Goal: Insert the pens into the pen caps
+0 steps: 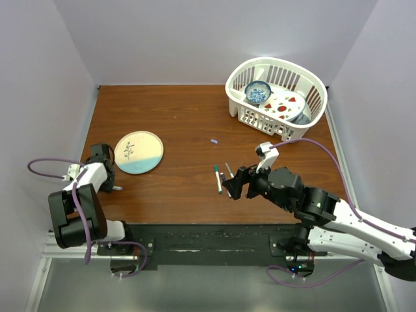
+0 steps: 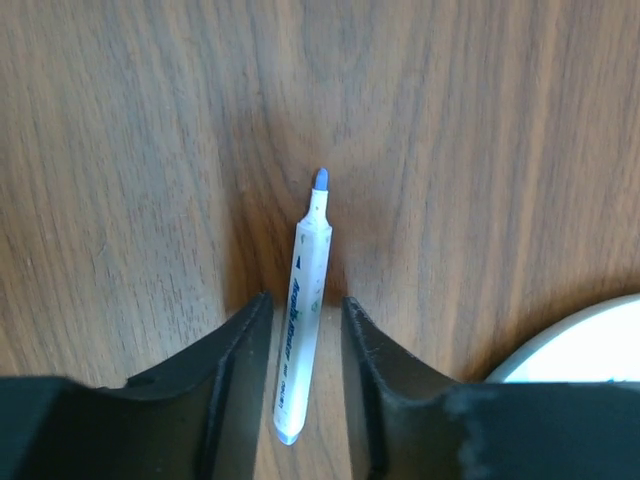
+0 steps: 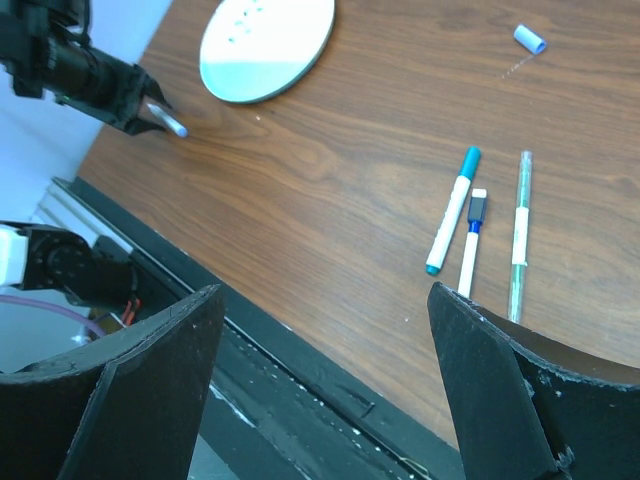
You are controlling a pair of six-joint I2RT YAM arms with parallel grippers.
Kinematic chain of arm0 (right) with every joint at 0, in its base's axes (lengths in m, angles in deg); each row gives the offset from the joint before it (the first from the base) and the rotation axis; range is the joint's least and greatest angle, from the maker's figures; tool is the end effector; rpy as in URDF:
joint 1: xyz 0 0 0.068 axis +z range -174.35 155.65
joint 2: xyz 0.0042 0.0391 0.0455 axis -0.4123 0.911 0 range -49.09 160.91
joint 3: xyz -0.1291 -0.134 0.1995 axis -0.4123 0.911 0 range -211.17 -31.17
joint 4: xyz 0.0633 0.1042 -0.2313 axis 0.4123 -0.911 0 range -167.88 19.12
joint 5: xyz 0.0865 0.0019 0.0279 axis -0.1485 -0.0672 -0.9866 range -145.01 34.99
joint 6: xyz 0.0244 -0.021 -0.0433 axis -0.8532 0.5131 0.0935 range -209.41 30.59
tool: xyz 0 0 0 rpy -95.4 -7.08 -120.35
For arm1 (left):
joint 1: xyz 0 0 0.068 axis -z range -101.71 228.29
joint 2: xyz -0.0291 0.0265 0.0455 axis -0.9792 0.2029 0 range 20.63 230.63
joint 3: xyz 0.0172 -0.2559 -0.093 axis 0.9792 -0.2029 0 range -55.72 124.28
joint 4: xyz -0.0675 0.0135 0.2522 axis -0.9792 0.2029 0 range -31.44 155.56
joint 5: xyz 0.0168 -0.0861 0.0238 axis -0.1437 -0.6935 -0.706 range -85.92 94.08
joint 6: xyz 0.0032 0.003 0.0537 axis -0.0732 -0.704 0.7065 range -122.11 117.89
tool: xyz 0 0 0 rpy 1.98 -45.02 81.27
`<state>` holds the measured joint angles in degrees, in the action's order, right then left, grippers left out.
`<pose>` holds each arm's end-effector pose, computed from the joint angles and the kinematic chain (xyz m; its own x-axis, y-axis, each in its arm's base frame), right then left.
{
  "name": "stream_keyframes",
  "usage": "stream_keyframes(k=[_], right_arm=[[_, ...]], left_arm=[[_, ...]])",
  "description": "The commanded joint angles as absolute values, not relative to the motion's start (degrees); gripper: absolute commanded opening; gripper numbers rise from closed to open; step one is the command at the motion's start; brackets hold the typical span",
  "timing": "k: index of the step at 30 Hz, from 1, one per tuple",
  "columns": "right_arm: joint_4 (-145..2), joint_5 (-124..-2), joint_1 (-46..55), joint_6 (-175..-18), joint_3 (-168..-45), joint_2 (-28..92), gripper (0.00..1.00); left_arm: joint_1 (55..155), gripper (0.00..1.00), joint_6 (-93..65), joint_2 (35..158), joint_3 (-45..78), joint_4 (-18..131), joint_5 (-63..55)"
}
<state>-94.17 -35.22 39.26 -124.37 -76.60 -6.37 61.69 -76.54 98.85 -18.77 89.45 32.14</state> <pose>0.0858 0.1456 0.3264 -0.5303 0.1444 -0.8354 -0.4856 0.7560 0.4389 0.2081 0.0796 0.1552 0.1311 -0.8480 -0.5136 -0.9835 -0.0461 -0.1749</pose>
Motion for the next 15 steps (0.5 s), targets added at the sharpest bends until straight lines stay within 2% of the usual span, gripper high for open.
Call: stream_keyframes(k=[1,2,5,10,15], right_arm=[[-94.0,-34.9,39.3,-124.6,-76.6,-7.9,0.86],[-94.1,-34.8,39.3,-124.5,-76.4,-8.0,0.86],[-94.3,-34.4,39.3,-124.6,-76.0,-8.7,0.86],[-93.8,-34.4,39.3,-124.8,-74.8,-10.6,0.87],[-94.3,-34.4,39.2,-124.8,-74.2,-12.1,0.87]], left_arm=[[61.2,0.34,-77.8,101.4,-21.5,86.2,31.2],[61.2,0.21,-77.7,101.7,-22.0,85.0,30.4],[61.1,0.00,-77.1,101.7,-22.6,85.1,30.2],[61.1,0.00,-76.0,98.3,-22.8,87.7,29.8],[63.4,0.00,-70.8,91.5,-24.2,87.2,24.7]])
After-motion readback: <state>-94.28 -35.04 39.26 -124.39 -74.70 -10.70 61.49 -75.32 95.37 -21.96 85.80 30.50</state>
